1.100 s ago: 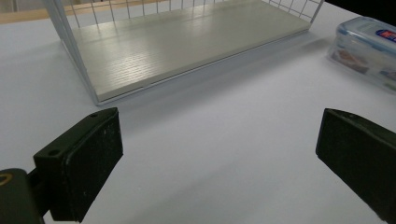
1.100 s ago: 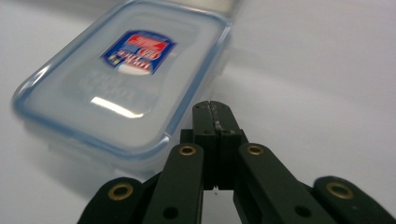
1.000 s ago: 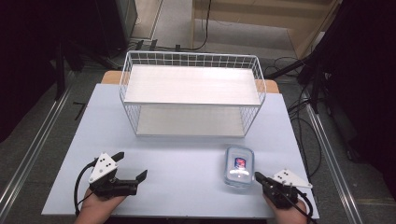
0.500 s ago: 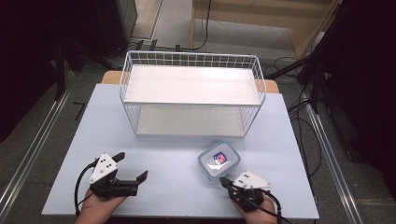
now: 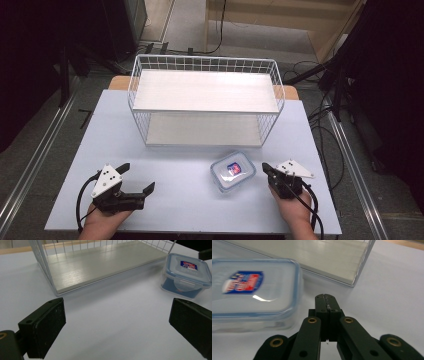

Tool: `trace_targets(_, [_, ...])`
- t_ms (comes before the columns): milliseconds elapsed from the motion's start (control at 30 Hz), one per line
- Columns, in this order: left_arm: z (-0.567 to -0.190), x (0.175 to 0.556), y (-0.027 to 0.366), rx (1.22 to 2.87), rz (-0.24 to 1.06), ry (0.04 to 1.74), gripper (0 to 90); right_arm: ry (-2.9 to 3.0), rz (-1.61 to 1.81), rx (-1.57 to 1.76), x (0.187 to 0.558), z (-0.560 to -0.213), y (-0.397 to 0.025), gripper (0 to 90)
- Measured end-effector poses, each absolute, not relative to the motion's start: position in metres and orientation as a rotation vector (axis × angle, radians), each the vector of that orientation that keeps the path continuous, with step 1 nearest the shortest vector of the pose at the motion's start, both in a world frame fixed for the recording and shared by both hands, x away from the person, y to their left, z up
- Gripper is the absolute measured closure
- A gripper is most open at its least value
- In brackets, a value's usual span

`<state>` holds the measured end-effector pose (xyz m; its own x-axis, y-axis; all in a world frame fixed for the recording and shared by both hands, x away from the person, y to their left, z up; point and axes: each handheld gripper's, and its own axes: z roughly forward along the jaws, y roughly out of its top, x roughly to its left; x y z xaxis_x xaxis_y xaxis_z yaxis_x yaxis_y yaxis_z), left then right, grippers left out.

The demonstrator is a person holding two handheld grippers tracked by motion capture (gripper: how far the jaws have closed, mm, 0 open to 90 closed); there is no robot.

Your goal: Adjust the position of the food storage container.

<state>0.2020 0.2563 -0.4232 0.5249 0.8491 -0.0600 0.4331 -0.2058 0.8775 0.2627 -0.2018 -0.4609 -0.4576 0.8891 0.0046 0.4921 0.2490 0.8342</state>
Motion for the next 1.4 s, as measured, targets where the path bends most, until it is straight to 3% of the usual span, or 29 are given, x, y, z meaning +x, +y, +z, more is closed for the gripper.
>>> trace_targets(300, [-0.426,0.204,0.255,1.838,0.553,1.062,1.0,2.110,1.133,1.215,0.280,-0.472,-0.193,90.0])
trace_targets(800, [-0.423,0.204,0.254,1.828,0.540,1.050,1.5,2.287,1.240,1.083,0.223,-0.469,-0.131,90.0])
trace_targets(1033, [-0.425,0.206,0.254,1.832,0.518,1.053,2.9,2.196,1.321,1.163,0.216,-0.452,-0.144,89.9])
trace_targets(1267, [-0.427,0.210,0.248,1.838,0.483,1.051,4.5,2.101,1.434,1.269,0.220,-0.444,-0.167,78.9])
trace_targets(1400, [-0.429,0.217,0.246,1.825,0.441,1.068,5.3,2.076,1.475,1.323,0.226,-0.444,-0.170,65.9])
